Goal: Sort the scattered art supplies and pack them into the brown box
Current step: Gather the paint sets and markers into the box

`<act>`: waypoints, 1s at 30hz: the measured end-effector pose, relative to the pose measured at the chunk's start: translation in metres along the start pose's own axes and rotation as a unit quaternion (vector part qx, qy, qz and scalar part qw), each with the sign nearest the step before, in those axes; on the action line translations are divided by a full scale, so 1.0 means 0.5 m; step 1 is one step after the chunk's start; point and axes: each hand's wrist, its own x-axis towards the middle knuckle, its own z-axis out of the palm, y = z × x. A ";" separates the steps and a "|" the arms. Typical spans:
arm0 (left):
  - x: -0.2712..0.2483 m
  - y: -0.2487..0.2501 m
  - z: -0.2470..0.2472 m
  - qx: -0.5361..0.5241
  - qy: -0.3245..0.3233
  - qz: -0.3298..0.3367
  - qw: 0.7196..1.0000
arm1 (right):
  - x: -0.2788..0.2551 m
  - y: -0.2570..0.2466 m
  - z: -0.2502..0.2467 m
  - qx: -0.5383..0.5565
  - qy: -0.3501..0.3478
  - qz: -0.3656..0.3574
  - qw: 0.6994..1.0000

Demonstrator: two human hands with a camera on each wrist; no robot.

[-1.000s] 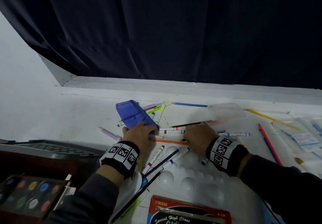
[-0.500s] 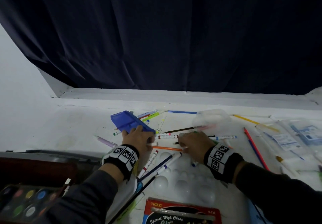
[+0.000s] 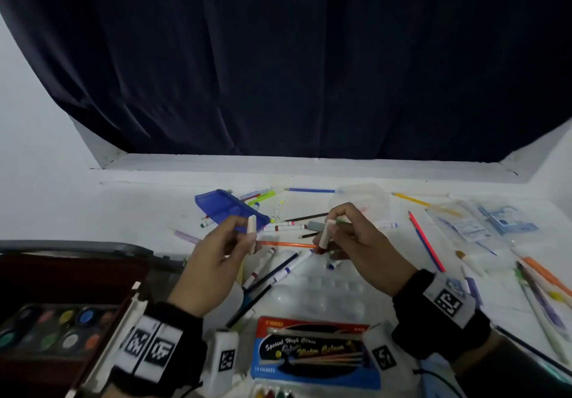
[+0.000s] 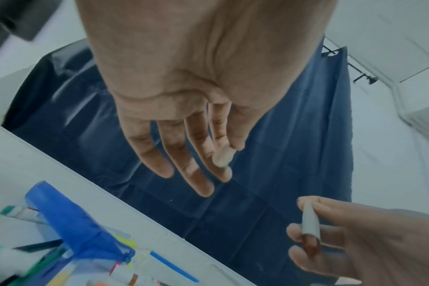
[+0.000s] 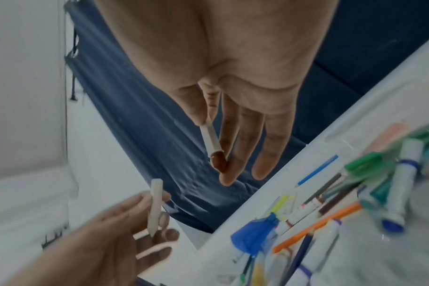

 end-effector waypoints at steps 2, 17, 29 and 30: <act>-0.052 0.019 -0.004 -0.025 0.004 0.020 0.999 | -0.057 -0.021 0.019 0.075 -0.001 0.036 0.997; -0.284 -0.011 0.028 -0.206 -0.025 -0.117 0.971 | -0.298 0.056 0.128 -0.023 0.002 0.135 0.991; -0.283 -0.013 0.113 -0.031 -0.160 -0.086 0.983 | -0.312 0.076 0.161 -0.260 -0.052 0.130 0.955; -0.280 -0.014 0.117 -0.017 -0.163 -0.078 0.983 | -0.308 0.076 0.163 -0.271 -0.061 0.124 0.953</act>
